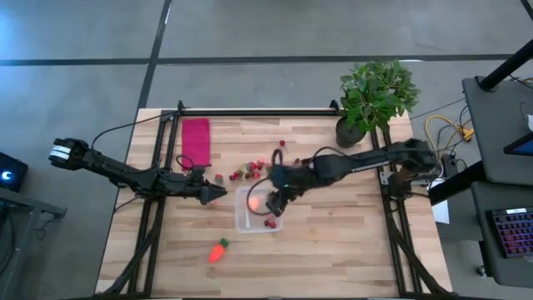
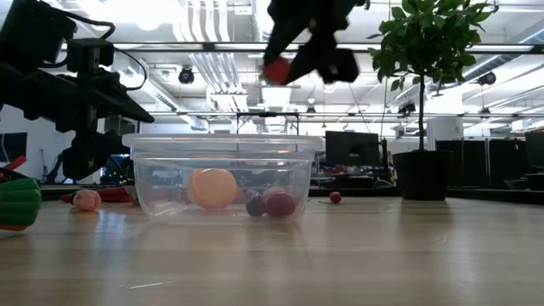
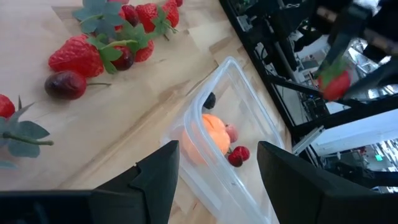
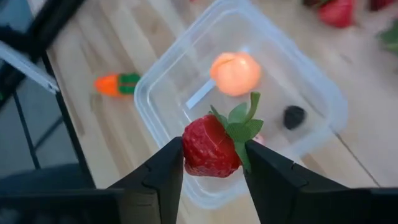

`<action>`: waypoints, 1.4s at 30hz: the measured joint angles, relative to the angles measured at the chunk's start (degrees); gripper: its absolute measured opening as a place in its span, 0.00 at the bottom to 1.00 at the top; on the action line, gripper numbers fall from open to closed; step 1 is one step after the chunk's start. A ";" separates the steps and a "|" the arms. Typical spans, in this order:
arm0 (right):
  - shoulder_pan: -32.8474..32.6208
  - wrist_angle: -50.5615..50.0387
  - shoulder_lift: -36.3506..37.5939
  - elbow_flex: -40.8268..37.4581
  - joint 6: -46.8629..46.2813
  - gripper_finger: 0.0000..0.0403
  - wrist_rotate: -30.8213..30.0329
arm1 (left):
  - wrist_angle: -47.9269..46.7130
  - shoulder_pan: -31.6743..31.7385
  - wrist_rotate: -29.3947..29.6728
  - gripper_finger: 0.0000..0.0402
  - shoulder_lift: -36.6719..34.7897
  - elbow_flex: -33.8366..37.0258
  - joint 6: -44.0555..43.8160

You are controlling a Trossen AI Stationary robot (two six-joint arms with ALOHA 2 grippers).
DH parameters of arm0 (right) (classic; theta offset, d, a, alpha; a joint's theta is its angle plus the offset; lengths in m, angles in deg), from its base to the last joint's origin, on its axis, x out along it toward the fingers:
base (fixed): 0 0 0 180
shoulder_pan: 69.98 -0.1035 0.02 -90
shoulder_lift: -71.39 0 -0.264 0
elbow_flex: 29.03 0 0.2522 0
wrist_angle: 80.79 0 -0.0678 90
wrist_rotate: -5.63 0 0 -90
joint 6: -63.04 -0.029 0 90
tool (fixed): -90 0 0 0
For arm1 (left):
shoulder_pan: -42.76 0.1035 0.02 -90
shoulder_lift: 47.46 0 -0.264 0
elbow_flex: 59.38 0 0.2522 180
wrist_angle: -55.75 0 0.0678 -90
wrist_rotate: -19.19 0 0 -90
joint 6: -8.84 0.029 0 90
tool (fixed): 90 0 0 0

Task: Pick and placing Produce into tupperware
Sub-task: Put the red strawberry into the transparent bin, then put the red cherry into the transparent bin

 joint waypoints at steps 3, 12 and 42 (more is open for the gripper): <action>-0.54 -0.14 -4.87 3.14 2.61 0.42 2.41 | 0.41 0.00 0.03 0.50 0.03 0.00 -0.01; 0.69 -18.57 -10.72 14.79 3.02 0.59 -10.68 | 2.11 0.00 -0.01 0.50 -0.02 -0.02 -0.08; 25.01 -15.48 -8.28 -5.73 -10.67 0.54 -7.36 | 1.94 0.00 -0.03 0.50 0.79 -0.02 0.51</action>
